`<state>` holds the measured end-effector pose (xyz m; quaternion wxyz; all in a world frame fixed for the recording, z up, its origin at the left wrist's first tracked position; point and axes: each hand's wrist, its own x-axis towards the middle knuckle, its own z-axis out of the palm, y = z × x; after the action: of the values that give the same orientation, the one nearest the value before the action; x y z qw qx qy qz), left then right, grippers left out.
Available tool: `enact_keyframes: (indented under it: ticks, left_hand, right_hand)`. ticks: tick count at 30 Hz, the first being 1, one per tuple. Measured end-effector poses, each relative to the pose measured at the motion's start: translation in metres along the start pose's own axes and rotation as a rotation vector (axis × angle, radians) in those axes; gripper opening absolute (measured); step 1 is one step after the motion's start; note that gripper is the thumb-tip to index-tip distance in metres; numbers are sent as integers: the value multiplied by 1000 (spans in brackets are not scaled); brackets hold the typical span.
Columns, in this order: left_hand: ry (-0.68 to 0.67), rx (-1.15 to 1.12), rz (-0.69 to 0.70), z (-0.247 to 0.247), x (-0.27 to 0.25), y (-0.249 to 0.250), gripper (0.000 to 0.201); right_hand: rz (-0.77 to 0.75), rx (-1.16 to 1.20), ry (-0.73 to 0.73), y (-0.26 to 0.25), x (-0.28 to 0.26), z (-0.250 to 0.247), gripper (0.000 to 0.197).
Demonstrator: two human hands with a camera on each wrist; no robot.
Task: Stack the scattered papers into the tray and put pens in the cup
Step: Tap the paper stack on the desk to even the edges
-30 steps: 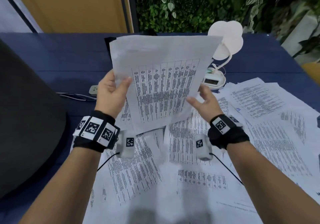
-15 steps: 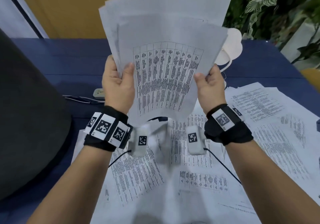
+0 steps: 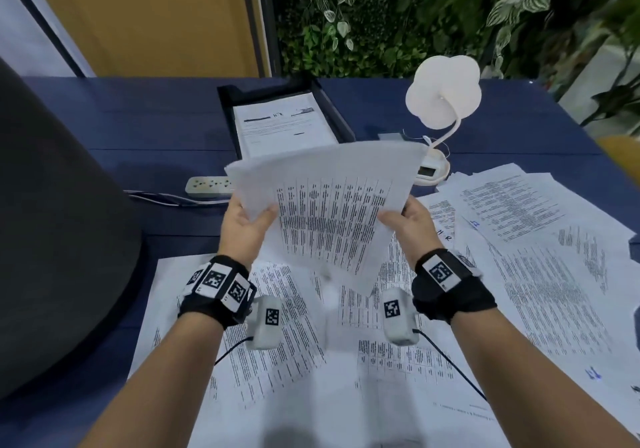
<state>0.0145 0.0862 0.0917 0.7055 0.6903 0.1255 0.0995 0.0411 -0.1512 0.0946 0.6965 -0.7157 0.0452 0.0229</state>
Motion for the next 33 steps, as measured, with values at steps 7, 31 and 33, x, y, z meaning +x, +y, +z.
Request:
enact_keyframes:
  ticks: [7, 31, 33]
  left_hand:
    - [16, 68, 66, 16, 3, 7, 30]
    - [38, 71, -12, 11, 15, -21, 21]
    - [85, -3, -4, 8, 21, -14, 21]
  right_hand:
    - [-117, -15, 18, -6, -5, 21, 36]
    - [258, -408, -88, 38, 4, 3, 30]
    - [297, -409, -143, 43, 1, -1, 27]
